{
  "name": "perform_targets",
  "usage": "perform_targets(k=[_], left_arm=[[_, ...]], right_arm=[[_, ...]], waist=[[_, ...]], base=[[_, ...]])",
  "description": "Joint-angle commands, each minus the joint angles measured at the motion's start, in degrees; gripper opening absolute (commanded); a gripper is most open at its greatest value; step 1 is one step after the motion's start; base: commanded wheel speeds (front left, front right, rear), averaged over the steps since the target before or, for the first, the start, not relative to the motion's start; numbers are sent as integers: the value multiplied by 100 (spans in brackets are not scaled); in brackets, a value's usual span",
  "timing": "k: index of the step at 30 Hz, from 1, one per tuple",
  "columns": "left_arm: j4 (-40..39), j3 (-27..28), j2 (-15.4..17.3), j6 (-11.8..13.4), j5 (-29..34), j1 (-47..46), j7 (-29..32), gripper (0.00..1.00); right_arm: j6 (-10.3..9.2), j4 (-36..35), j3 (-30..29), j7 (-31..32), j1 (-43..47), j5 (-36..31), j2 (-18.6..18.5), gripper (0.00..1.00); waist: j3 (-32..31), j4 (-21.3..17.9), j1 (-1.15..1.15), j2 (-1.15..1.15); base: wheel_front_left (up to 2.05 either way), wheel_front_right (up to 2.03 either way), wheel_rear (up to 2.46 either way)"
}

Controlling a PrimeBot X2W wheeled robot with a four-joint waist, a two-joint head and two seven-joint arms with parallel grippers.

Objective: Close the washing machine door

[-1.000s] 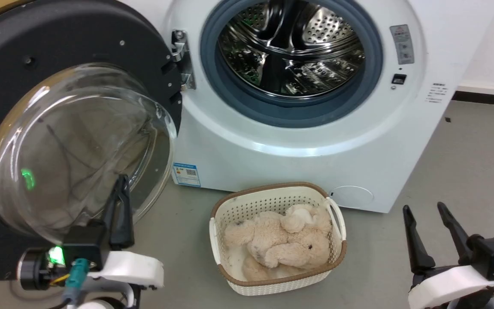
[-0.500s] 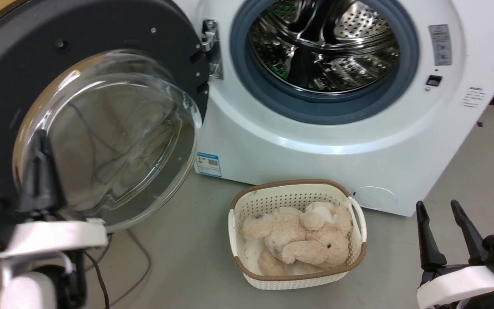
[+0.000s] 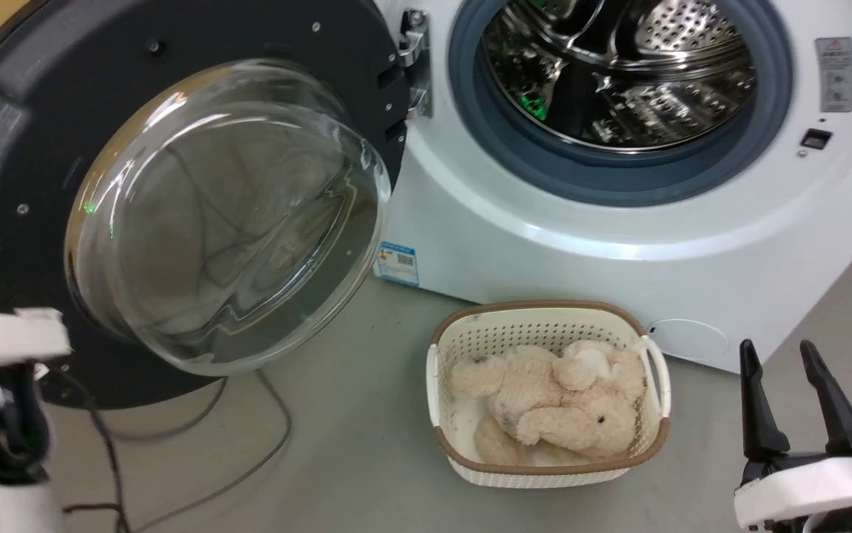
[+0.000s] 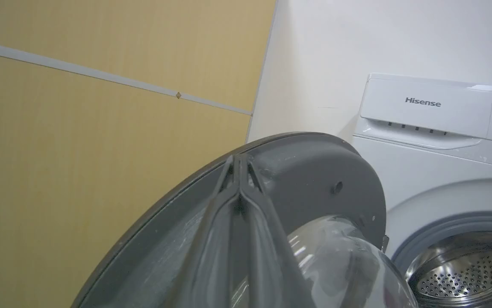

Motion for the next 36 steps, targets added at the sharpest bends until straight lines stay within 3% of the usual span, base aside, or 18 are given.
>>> perform_targets(k=[1,11,17,24,30,36], left_arm=[[137,126,102,-44,-158,-224,-7,0],[1319,501,863,-53,-752,-1095,294,0],[2196,553,1287,48,-1202,-1669,1067,0],[2974,414,1680,-38,-1691,-2136,2261,0],[3198,373,1860,-192,-2270,-2161,3324,0],[2902,170,1929,-266,-2876,-1928,4241,0]], right_arm=[[3,3,-31,-58,-128,84,10,100],[4,63,-128,-178,-236,198,12,100],[4,111,-124,-250,-311,257,13,100],[4,146,-162,-333,-402,337,14,100],[5,182,-241,-405,-452,449,15,100],[5,226,-282,-465,-459,539,16,100]], waist=[[63,59,0,0],[311,243,0,0],[441,312,0,0],[604,361,0,0],[709,400,0,0],[742,487,0,0]], base=[[0,0,0],[0,0,0],[0,0,0],[0,0,0],[0,0,0],[0,0,0]])
